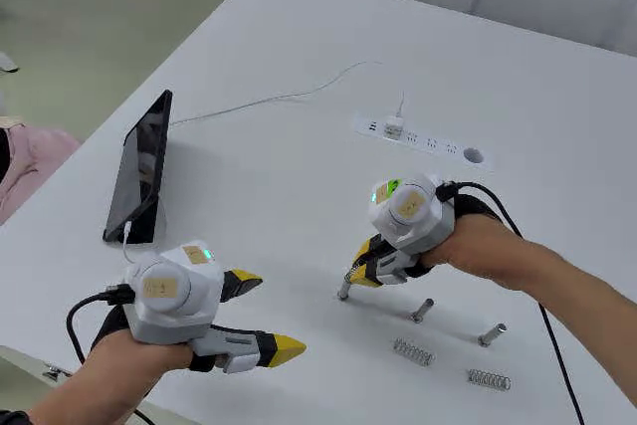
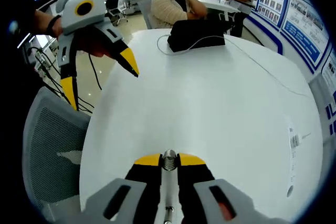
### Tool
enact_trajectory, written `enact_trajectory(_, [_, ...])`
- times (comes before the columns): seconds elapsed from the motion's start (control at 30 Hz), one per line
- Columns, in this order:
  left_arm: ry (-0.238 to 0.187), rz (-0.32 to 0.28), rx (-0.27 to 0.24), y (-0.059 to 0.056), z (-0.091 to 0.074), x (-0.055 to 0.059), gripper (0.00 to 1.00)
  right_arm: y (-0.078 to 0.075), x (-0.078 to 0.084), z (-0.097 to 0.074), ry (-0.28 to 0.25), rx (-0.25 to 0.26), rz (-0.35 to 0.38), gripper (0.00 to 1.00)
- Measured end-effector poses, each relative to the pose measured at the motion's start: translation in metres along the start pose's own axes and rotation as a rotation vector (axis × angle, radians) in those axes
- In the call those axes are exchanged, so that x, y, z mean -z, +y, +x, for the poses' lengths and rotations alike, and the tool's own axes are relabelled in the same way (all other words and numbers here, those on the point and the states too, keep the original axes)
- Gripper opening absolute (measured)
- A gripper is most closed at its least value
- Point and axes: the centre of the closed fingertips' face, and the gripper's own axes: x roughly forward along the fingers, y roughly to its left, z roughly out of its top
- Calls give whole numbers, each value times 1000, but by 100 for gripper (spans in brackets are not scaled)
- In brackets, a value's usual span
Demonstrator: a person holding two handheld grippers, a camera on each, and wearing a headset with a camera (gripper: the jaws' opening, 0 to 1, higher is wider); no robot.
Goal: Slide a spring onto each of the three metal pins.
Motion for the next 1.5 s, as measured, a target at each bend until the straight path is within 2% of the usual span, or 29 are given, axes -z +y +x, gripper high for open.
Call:
enact_trajectory(0.33, [5,-13,-9,1,-4,6,65,0,2,11,24,-7,-26,13])
enact_trajectory(0.73, [0,-14,-15,6,-6,4,65,-1,5,27,51,-11,-56,13])
enact_trajectory(1.13, [2,-25,-24,9,-10,7,64,-1,14,41,81,-13,-87,13])
enact_trajectory(1.5, [3,-28,-25,9,-10,8,64,-1,17,45,86,-11,-89,13])
